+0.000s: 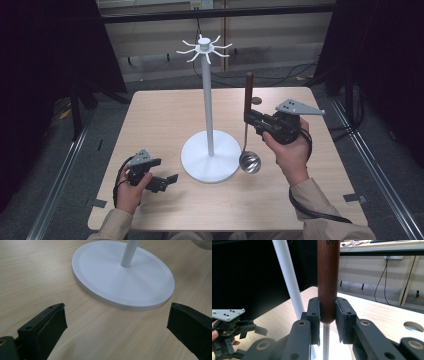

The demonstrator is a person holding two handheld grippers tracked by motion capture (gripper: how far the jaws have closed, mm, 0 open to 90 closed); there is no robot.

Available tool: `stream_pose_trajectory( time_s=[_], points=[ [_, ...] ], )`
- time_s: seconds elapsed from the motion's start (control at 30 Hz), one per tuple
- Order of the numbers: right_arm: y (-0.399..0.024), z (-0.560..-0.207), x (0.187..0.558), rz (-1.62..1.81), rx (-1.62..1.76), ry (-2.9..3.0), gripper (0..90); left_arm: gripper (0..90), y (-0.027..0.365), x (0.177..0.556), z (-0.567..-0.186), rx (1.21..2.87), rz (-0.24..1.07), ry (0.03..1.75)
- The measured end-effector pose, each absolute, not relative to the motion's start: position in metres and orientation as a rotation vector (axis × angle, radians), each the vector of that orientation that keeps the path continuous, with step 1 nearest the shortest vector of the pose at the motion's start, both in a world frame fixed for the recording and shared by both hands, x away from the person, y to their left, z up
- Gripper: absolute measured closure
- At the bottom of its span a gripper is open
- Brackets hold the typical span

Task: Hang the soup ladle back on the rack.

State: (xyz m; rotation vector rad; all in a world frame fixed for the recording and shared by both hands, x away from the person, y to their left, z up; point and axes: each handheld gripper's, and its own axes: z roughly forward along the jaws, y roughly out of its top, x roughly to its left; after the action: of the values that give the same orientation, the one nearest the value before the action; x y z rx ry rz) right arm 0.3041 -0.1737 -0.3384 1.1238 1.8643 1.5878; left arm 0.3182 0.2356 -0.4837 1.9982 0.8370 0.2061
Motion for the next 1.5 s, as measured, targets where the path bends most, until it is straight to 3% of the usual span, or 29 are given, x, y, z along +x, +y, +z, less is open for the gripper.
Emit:
stream_pose_trajectory(
  time_s=[1.5],
  points=[
    [-0.153,-0.278,0.297,1.675,0.985,1.881,74.8,1.9,0.236,0.319,-0.483,1.975,0.192,0.84]
  ],
)
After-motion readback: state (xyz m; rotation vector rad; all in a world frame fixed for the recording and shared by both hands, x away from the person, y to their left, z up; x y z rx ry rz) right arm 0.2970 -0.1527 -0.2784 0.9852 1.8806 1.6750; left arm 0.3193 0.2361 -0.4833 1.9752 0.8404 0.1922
